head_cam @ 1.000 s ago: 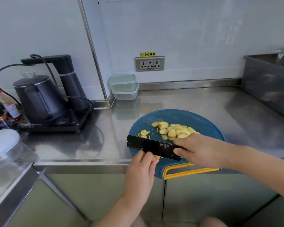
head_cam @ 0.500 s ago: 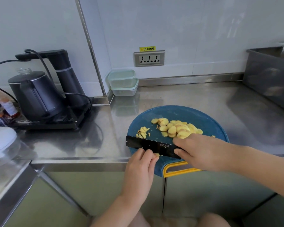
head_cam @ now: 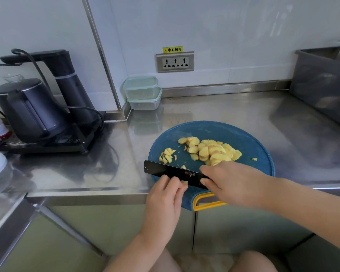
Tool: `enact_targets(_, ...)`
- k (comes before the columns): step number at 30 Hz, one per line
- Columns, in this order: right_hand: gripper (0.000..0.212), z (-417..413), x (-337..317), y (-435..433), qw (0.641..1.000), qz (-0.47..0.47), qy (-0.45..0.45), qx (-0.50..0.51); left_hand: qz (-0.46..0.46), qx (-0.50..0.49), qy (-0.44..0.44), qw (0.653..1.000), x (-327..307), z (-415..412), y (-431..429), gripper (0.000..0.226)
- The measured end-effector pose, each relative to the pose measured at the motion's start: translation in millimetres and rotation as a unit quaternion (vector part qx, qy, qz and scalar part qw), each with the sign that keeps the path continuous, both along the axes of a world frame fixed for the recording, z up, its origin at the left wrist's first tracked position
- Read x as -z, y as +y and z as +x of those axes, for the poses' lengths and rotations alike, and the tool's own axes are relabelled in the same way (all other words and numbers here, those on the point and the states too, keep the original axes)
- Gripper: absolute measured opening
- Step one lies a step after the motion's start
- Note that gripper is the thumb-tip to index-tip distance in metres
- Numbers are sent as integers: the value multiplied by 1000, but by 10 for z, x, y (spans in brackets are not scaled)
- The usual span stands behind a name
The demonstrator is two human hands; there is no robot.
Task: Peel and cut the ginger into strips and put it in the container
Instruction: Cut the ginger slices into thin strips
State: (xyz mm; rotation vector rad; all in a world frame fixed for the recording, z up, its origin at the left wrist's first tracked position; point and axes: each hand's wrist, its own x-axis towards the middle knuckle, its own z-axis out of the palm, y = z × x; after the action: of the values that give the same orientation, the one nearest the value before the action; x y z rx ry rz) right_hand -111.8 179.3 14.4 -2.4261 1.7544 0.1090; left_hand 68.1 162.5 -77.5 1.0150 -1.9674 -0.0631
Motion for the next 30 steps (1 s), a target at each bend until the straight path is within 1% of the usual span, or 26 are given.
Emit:
enact_targets(5, 22, 203, -5, -70, 999, -29, 0, -27, -4, 3, 7, 1000, -16, -10, 0, 22)
enact_targets(7, 23, 200, -28, -121, 1000, -13, -17, -19, -1, 5, 10, 1000, -9, -6, 5, 23)
enact_targets(10, 26, 100, -37, -173, 997, 25, -74, 10, 2, 14, 16, 1000, 11, 7, 12, 19)
enact_targets(13, 30, -9, -43, -198, 992, 37, -114, 42, 2, 12, 16, 1000, 19, 10, 14, 15)
enact_targets(20, 27, -104, -161, -94, 988, 49, -138, 37, -8, 5, 9, 1000, 5, -2, 15, 15)
enact_targets(24, 30, -92, -207, -68, 990, 54, -129, 17, -12, -5, 2, 1000, -5, -9, 22, 17)
enact_targets(30, 30, -74, -212, -53, 993, 55, -102, 18, -9, -14, -13, 1000, -5, -3, 27, 18)
